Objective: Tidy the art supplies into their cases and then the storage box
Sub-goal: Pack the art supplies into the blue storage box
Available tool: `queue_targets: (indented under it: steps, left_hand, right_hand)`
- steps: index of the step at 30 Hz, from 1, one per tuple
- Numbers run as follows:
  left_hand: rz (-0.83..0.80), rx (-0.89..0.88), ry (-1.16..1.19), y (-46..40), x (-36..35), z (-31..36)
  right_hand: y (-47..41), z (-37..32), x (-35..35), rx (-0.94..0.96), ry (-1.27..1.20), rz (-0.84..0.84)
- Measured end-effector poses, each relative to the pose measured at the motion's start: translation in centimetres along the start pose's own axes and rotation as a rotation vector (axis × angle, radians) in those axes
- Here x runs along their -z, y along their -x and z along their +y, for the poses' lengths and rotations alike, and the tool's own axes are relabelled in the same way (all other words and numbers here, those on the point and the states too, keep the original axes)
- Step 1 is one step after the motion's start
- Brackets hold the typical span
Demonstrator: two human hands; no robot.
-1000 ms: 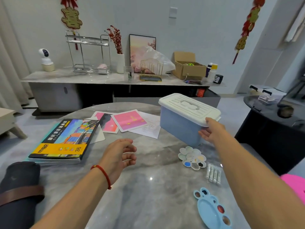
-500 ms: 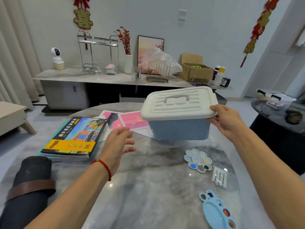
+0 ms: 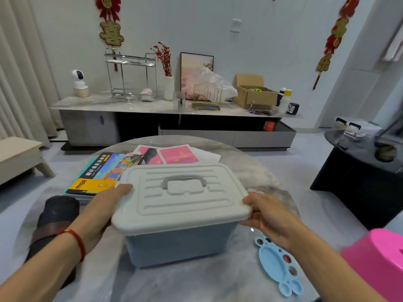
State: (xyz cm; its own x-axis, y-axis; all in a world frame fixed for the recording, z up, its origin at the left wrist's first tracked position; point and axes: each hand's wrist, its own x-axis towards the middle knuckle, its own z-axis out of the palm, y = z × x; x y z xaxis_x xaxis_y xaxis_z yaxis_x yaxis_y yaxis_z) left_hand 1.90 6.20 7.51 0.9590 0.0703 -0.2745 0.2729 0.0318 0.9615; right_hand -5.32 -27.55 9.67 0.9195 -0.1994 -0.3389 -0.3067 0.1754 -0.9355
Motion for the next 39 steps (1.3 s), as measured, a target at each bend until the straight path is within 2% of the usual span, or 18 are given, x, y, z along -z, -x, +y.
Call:
queue_targets:
  steps: [2, 5, 9, 12, 15, 17, 20, 22, 24, 27, 28, 30, 32, 35, 37, 39]
  left_hand:
    - [0.026, -0.018, -0.1, 0.7, 0.4, -0.6]
    - [0.064, -0.095, -0.266, 1.4, 0.7, -1.2]
    - [0.094, -0.185, -0.337, 2.1, 0.5, -1.3]
    - [0.132, -0.198, -0.327, 2.4, -0.2, -0.5]
    - [0.14, -0.211, -0.234, 2.7, -0.8, 0.4]
    - [0.124, -0.272, -0.158, 2.8, -1.2, 2.0]
    - [-0.084, -0.275, 0.079, 2.0, -1.8, 5.0]
    - [-0.186, -0.283, 0.118, 0.7, -2.9, 6.3]
    - [-0.167, -0.32, -0.083, -0.9, -4.1, 6.0]
    - [-0.004, -0.427, -0.738, -1.8, -4.7, 3.8]
    - [0.036, -0.481, -0.888, -1.8, -4.7, 2.9]
    - [0.046, -0.569, -1.011, -1.9, -4.8, 2.2]
    - [0.025, -0.627, -1.041, -2.1, -5.0, 1.9]
    - [0.037, -0.585, -1.043, -2.1, -4.7, 1.9]
    - [0.023, -0.568, -1.021, -2.0, -4.5, 2.0]
    - [0.036, -0.571, -0.961, -1.8, -4.3, 2.1]
  right_hand:
    - [0.8, 1.1, 0.5, 0.002, 0.324, -0.007]
    - [1.4, 1.4, 0.3, 0.116, 0.729, 0.049]
    - [0.9, 1.5, 0.1, 0.267, 1.026, 0.154]
    - [0.1, 1.5, 0.2, 0.42, 1.086, 0.237]
    - [0.0, 1.1, 0.2, 0.506, 1.059, 0.271]
    - [0.4, 0.1, -0.1, 0.536, 0.947, 0.311]
    - [-1.0, -2.3, 0.2, 0.398, 0.423, 0.223]
    - [-3.8, -3.9, 1.2, 0.27, 0.154, 0.202]
    - [-7.1, -4.6, 2.6, 0.186, -0.065, 0.245]
    - [-12.2, -3.2, 5.7, 0.171, -0.289, 0.4]
    - [-13.3, -2.5, 6.5, 0.166, -0.351, 0.448]
    - [-15.4, -1.2, 7.5, 0.154, -0.452, 0.51]
    - [-16.7, -0.3, 8.4, 0.148, -0.476, 0.597]
    - [-18.5, 0.5, 9.4, 0.139, -0.399, 0.675]
    - [-19.4, 1.3, 9.8, 0.086, -0.267, 0.7]
    - [-20.5, 2.0, 10.4, 0.032, -0.005, 0.724]
